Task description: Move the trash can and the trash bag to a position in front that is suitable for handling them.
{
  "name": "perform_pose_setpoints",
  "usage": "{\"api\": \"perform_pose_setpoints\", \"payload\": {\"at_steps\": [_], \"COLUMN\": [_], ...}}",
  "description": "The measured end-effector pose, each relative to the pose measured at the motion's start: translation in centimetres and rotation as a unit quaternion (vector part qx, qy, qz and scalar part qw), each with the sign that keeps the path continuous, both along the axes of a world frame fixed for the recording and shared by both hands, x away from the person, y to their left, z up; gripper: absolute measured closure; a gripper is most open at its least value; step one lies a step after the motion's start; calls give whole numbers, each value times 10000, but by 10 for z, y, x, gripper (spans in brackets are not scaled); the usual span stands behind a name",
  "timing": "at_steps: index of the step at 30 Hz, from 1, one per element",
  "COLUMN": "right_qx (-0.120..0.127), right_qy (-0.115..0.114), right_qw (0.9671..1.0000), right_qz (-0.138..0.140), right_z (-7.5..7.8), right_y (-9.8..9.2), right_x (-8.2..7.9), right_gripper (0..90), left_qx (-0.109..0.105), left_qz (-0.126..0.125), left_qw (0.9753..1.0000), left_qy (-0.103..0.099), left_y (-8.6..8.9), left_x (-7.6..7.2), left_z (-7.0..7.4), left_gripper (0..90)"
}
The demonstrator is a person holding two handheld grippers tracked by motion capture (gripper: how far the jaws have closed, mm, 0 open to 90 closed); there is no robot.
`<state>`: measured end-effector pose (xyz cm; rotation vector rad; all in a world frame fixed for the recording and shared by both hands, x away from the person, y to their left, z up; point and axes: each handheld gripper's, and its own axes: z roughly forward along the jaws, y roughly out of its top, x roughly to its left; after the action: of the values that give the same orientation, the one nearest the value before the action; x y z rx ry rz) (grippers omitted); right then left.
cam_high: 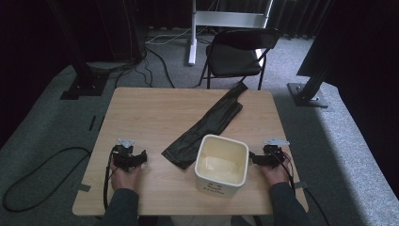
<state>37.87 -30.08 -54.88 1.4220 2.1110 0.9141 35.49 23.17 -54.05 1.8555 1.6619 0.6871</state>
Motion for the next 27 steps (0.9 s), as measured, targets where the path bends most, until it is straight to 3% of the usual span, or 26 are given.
{"api": "perform_pose_setpoints", "payload": {"at_steps": [3, 4, 6, 10, 14, 15, 17, 20, 21, 22, 23, 26, 27], "right_qx": [-5, -3, -20, -35, -68, -23, 54, 77, 72, 72, 122, 188, 238], "right_qy": [5, 12, 58, 87, 136, 152, 193, 174, 140, 140, 120, 67, 30], "right_qw": [10000, 10000, 10000, 9999, 9999, 9999, 9997, 9996, 9996, 9996, 9995, 9992, 9990], "right_qz": [-9, -19, -56, -51, 8, 61, 114, 196, 224, 224, 284, 354, 385], "right_z": [1, 2, 3, 5, 7, 8, 9, 11, 13, 13, 15, 18, 20], "right_y": [-1, -1, -1, -1, -2, -2, -1, 1, 2, 2, 2, 3, 3], "right_x": [-1, -2, -3, -4, -6, -7, -8, -10, -12, -12, -13, -15, -16], "right_gripper": [216, 229, 275, 312, 419, 469, 491, 510, 518, 518, 539, 571, 581], "left_qx": [5, -7, 3, -4, -31, -34, -58, -44, -177, -177, -169, -106, -118], "left_qz": [-165, -236, -376, -455, -486, -541, -621, -656, -852, -852, -1070, -1261, -1442], "left_qw": [9999, 9997, 9993, 9989, 9988, 9985, 9979, 9978, 9962, 9962, 9941, 9919, 9895], "left_qy": [51, 71, 86, 65, 26, -96, -154, -77, 27, 27, 12, -49, -59], "left_y": [-2, -4, -5, -5, -7, -8, -8, -9, -12, -12, -18, -26, -33], "left_x": [-1, -2, -2, -2, -1, -2, -2, -1, 1, 1, 1, 2, 4], "left_z": [3, 4, 4, 4, 4, 2, 1, 3, 5, 5, 9, 15, 19], "left_gripper": [395, 395, 483, 505, 568, 595, 622, 698, 700, 700, 692, 683, 683]}}
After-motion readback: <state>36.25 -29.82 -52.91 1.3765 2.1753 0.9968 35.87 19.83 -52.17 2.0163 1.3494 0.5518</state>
